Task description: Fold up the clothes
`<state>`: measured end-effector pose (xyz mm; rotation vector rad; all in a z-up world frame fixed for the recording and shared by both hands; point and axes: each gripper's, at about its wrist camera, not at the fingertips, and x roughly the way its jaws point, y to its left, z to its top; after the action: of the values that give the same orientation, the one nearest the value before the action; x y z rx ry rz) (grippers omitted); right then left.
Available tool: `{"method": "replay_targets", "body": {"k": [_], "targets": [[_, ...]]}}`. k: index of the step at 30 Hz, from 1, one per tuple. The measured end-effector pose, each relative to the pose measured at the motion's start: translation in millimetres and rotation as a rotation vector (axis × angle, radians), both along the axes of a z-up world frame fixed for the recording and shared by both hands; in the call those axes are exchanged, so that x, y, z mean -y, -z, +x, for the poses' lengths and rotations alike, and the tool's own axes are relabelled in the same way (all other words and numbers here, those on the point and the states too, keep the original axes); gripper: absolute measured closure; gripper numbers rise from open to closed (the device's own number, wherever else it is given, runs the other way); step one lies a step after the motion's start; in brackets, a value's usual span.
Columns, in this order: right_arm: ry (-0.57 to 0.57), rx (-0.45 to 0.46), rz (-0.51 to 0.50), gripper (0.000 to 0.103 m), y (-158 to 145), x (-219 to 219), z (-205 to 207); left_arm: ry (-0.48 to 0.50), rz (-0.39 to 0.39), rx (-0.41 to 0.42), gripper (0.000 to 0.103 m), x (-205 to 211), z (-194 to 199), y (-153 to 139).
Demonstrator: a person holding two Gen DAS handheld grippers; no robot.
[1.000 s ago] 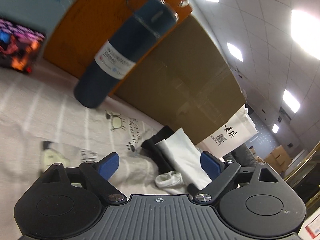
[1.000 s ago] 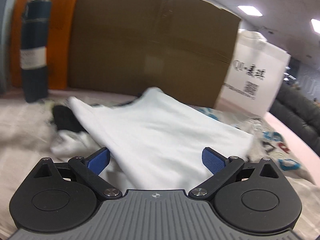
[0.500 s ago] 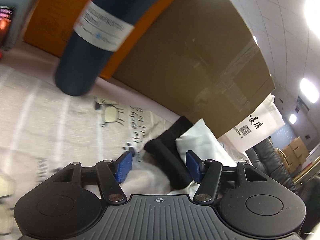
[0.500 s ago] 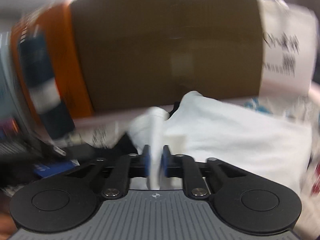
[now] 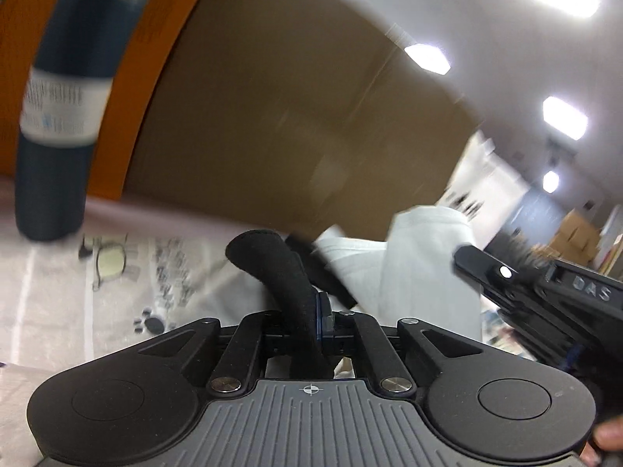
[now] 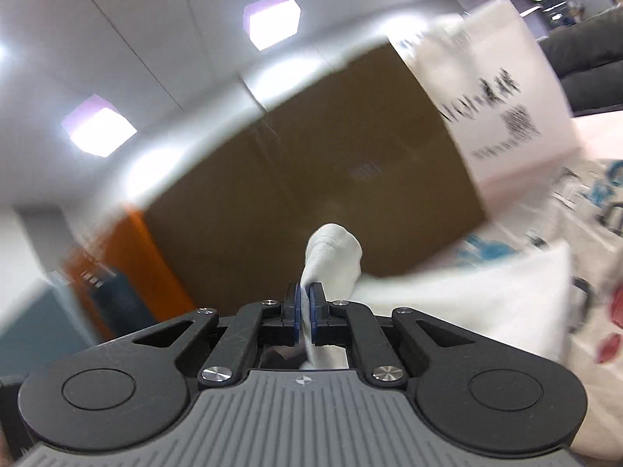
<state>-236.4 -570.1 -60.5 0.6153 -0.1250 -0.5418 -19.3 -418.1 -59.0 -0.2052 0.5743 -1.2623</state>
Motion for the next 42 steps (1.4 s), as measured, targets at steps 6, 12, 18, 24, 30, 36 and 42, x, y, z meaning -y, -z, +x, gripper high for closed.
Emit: {"method": "replay_targets", "body": {"k": [6,12,18,24,30,36,42], "targets": [[-0.041,0.219,-0.025,0.098,-46.5,-29.6,-31.0,-0.007,-0.156,0.051,0.098,-71.0,-5.1,-41.0],[-0.094,0.324,0.005,0.098,-80.2,-67.5,-30.1,-0.121,-0.231,0.094,0.099,-162.2,16.2,-72.3],[-0.128,0.351,0.119,0.098,-81.0,-84.7,-5.5,-0.327,-0.245,0.174,0.1,-265.0,39.2,-89.7],[-0.147,0.338,0.166,0.098,-72.2,-113.6,0.0,-0.508,-0.217,0.221,0.1,-351.9,41.9,-92.1],[-0.119,0.283,0.108,0.1,-58.8,-150.2,-35.1,-0.548,-0.123,0.199,0.1,-396.4,31.6,-64.5],[-0.039,0.164,0.117,0.1,-26.7,-165.7,-81.8,-0.555,-0.039,0.135,0.1,-424.8,14.4,-31.1],[0.035,-0.042,0.252,0.096,25.7,-160.4,-96.2,-0.649,0.053,0.005,0.099,-445.8,20.6,-2.2]]}}
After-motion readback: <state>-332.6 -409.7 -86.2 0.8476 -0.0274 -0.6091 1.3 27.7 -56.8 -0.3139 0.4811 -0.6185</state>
